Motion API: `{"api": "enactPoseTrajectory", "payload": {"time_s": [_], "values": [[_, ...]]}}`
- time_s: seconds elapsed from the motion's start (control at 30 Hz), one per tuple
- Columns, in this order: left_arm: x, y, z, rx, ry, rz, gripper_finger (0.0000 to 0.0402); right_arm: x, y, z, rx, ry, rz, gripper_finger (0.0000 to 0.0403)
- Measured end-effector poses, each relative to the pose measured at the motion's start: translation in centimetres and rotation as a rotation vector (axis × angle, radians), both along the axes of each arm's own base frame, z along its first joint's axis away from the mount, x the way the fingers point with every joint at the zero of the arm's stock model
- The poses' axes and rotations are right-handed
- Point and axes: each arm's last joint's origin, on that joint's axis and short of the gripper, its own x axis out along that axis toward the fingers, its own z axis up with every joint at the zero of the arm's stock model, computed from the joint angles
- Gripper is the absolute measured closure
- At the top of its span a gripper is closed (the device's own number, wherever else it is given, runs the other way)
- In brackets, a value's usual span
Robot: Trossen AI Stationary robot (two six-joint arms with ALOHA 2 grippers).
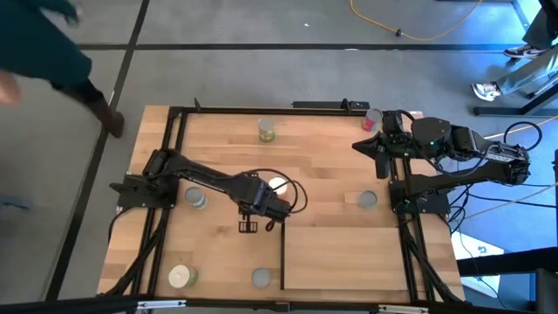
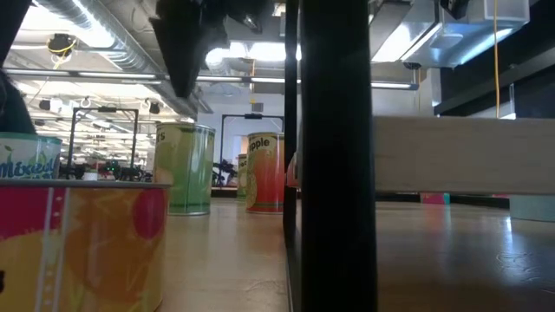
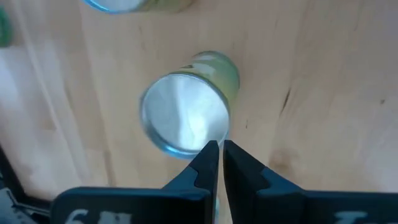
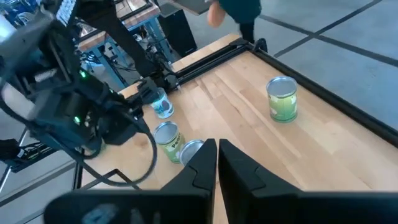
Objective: Pick and place cans onto a shelf
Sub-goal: Put the left canned pears on the shelf
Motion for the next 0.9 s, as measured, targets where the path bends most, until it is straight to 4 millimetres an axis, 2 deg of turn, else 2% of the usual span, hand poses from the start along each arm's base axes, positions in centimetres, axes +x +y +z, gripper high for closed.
{"api": "enactPoseTrajectory", "payload": {"time_s": [0.13,0.27,0.37,0.43,0.53,0.67,0.77,0.9], "values": [[-0.1,0.5,2.4,0.081,-0.067,0.044,0.0385,0.1,0.0,0.0,-0.041,0.003,0.032,0.0382],[-0.7,0.9,6.3,0.131,-0.213,0.083,0.0385,0.9,0.0,0.3,-0.075,-0.029,0.049,0.0382],[-1.9,1.3,9.3,0.126,-0.331,0.13,0.0385,1.9,0.1,1.0,-0.125,-0.021,0.093,0.0389],[-3.0,1.7,11.1,0.121,-0.401,0.167,0.0385,2.9,0.1,2.2,-0.156,-0.023,0.123,0.0396],[-5.0,2.2,13.3,0.115,-0.485,0.224,0.0385,4.9,0.3,4.4,-0.209,-0.039,0.197,0.0397],[-7.0,2.8,15.1,0.11,-0.561,0.265,0.0385,8.1,0.3,6.9,-0.264,0.004,0.243,0.0392],[-8.1,3.0,16.1,0.098,-0.596,0.269,0.0385,11.1,0.2,7.6,-0.286,0.088,0.268,0.0394],[-9.3,3.4,17.0,0.096,-0.629,0.259,0.0385,15.7,0.1,7.1,-0.288,0.206,0.295,0.0395]]}}
